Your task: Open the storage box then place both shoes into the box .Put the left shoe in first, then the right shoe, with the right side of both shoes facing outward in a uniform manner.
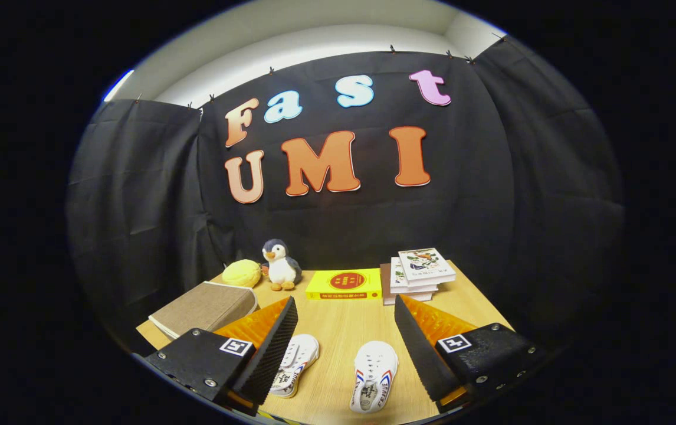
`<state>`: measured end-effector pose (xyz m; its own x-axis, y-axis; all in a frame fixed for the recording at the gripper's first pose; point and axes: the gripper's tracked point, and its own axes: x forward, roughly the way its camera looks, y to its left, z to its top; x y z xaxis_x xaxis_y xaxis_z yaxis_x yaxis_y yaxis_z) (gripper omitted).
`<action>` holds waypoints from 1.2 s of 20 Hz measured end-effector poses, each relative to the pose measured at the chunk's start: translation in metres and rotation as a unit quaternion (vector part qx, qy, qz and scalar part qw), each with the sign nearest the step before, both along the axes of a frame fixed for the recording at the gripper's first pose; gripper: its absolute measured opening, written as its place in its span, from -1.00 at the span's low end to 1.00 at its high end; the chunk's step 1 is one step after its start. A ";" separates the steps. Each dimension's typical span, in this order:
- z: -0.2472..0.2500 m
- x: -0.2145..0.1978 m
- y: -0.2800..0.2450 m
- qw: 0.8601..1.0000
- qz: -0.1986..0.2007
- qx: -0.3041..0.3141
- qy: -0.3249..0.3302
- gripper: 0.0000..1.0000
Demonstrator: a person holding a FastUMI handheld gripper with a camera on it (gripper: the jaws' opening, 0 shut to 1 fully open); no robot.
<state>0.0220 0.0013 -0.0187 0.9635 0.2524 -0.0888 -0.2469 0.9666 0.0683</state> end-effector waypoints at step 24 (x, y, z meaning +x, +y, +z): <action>-0.151 0.028 0.240 0.770 0.332 0.377 0.393 0.96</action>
<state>0.0501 0.2416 -0.1699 0.3222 0.9321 -0.1654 -0.2658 0.2568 0.9292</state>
